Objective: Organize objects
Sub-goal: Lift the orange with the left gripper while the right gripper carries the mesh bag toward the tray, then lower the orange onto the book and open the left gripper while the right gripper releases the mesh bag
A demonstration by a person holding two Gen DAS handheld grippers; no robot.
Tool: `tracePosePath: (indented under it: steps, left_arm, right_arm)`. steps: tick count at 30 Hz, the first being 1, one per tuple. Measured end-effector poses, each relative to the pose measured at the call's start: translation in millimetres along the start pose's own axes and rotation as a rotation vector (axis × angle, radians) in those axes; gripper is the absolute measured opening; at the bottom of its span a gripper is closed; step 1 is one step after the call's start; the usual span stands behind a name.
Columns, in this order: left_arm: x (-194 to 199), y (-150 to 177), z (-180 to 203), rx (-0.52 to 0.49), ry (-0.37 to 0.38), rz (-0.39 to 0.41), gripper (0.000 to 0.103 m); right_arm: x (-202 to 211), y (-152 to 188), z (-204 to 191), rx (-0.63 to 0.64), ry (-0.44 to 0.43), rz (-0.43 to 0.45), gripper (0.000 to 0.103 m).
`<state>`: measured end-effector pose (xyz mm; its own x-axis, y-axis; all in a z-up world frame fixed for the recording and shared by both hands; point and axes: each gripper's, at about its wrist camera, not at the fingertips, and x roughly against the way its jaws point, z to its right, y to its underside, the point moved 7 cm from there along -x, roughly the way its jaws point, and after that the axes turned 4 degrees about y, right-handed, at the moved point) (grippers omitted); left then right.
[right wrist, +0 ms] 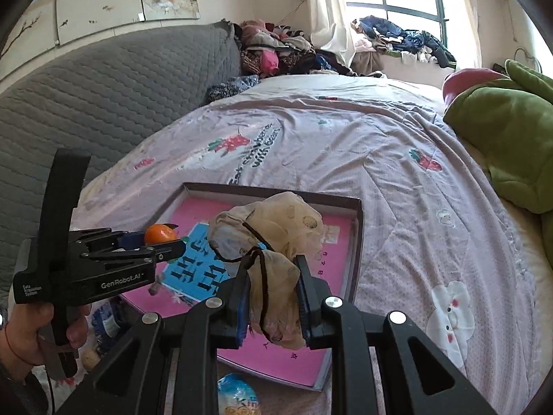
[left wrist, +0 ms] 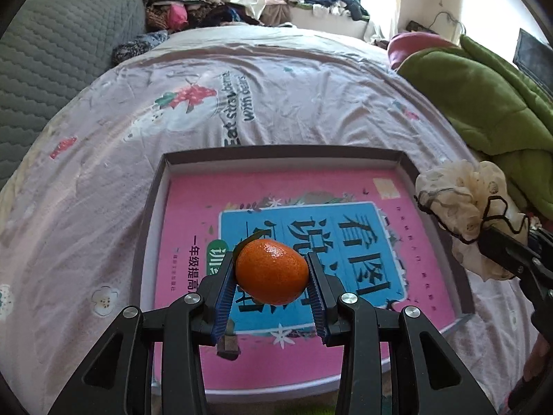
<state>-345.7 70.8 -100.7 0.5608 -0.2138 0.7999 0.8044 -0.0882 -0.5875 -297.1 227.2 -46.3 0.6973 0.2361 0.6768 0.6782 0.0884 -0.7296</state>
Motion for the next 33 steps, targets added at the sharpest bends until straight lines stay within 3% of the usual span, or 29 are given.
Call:
tracePosePath:
  steps: [11,22,29,33]
  left_arm:
    - [-20.7,-6.3,2.8,-0.047,-0.022,-0.021,0.04]
    - [-45.0,3.9,-8.7,-0.014,-0.025,-0.093,0.04]
    - [-47.0,7.6,-11.0,-0.002,-0.01,-0.116,0.041]
    - [-46.1,10.0,-12.3,0.019,0.008,-0.131,0.041]
  right_arm:
    - [-33.0,14.7,-8.2,0.075,0.023,-0.064,0.024]
    - [-62.0,39.1,-14.7,0.139,0.031,-0.165,0.024]
    - [-71.3,48.5,-9.2,0.108,0.024,-0.219,0.026]
    - [-69.8,48.0,-9.9,0.087,0.005,-0.235,0.032]
